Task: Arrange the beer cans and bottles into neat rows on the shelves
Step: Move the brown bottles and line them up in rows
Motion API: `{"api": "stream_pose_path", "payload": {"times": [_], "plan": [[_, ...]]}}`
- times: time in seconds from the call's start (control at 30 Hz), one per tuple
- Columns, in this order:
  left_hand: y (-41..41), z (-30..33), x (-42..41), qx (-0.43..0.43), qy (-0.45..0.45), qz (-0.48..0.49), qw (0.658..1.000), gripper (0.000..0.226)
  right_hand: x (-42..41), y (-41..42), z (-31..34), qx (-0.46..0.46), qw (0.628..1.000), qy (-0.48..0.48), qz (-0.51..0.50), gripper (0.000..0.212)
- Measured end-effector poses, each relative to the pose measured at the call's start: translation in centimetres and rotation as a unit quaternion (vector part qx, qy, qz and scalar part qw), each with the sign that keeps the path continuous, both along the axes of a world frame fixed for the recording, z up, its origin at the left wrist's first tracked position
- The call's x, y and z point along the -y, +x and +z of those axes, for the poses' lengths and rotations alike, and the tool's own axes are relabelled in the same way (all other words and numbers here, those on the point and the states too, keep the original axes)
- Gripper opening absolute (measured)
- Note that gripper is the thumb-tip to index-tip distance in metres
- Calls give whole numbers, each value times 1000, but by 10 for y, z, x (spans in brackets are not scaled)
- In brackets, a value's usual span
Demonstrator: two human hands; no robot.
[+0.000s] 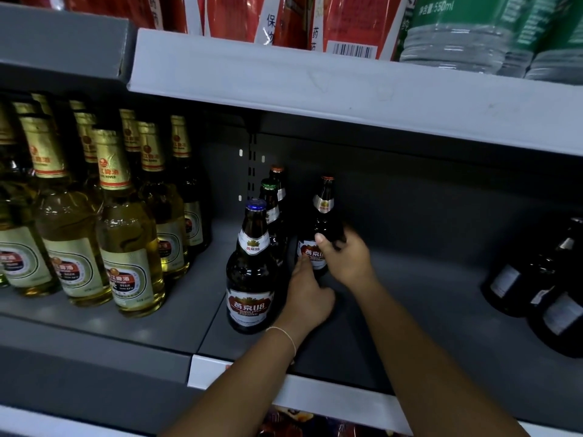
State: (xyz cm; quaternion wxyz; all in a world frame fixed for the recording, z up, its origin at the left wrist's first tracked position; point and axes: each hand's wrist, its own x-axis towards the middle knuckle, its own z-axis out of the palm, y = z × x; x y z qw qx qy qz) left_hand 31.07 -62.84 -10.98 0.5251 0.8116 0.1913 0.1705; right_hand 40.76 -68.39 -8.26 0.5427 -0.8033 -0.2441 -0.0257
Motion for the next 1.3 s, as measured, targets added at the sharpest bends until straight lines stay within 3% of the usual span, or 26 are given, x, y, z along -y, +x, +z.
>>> {"api": "stream_pose_path", "payload": {"times": [0.13, 0.33, 0.5, 0.73, 0.93, 1.1, 1.3], "plan": [[1, 5, 10, 79, -5, 9, 997, 67, 26, -3, 6, -15, 999, 33, -26, 61], [25, 18, 46, 163, -13, -3, 986, 50, 104, -8, 37, 55, 993, 68, -81, 42], [51, 33, 107, 200, 11, -84, 976, 43, 190, -6, 60, 119, 975, 99, -157, 31], [88, 44, 201, 196, 52, -228, 952, 47, 296, 4, 78, 157, 947, 116, -254, 29], [115, 46, 260, 160, 59, -290, 942, 50, 359, 32, 72, 150, 930, 41, -333, 23], [123, 44, 281, 134, 94, -301, 940, 51, 380, 64, 59, 45, 950, -27, -308, 48], [124, 34, 284, 101, 112, -293, 944, 52, 383, 88, 52, -9, 964, -8, -267, 43]]}}
